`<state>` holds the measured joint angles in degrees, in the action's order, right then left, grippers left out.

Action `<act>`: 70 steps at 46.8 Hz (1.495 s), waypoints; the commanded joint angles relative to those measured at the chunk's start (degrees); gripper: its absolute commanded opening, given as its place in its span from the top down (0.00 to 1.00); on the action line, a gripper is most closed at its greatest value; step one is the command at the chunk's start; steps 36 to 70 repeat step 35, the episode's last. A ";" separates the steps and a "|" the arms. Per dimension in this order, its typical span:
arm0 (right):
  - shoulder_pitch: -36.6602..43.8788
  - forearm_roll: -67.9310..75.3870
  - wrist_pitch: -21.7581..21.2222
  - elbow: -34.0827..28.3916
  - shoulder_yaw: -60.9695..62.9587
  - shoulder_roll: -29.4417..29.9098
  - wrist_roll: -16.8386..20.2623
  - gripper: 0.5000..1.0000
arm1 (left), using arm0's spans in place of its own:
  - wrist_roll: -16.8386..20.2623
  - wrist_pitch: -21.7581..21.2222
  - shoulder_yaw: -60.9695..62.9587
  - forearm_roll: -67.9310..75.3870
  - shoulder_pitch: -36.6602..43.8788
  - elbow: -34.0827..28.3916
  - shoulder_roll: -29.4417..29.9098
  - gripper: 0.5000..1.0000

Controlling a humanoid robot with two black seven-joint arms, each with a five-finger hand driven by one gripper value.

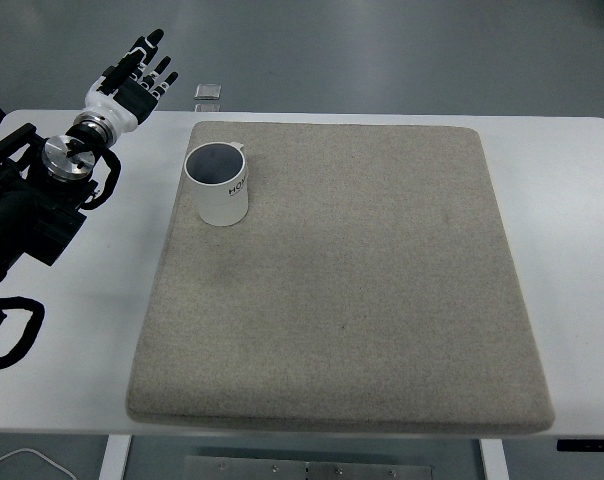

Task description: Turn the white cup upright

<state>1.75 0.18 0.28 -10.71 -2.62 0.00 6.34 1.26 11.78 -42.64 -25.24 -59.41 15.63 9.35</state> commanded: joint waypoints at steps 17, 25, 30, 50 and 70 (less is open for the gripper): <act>-0.17 0.09 -0.10 -0.01 0.16 0.00 -0.01 0.14 | -1.35 -1.94 -4.21 0.10 1.05 -0.86 -3.81 0.01; -0.08 0.18 -0.19 -0.01 0.34 0.00 -0.01 0.14 | -1.17 -1.85 -3.86 0.28 1.14 -2.80 -4.34 0.01; -0.08 0.18 -0.19 -0.01 0.34 0.00 -0.01 0.14 | -1.17 -1.85 -3.77 0.28 1.23 -2.80 -4.34 0.01; -0.08 0.18 -0.19 -0.01 0.25 0.00 -0.01 0.14 | -0.91 -1.85 -3.68 0.46 1.32 -2.71 -4.34 0.01; -0.08 0.18 -0.19 -0.01 0.25 0.00 -0.01 0.14 | -0.91 -1.85 -3.68 0.46 1.32 -2.71 -4.34 0.01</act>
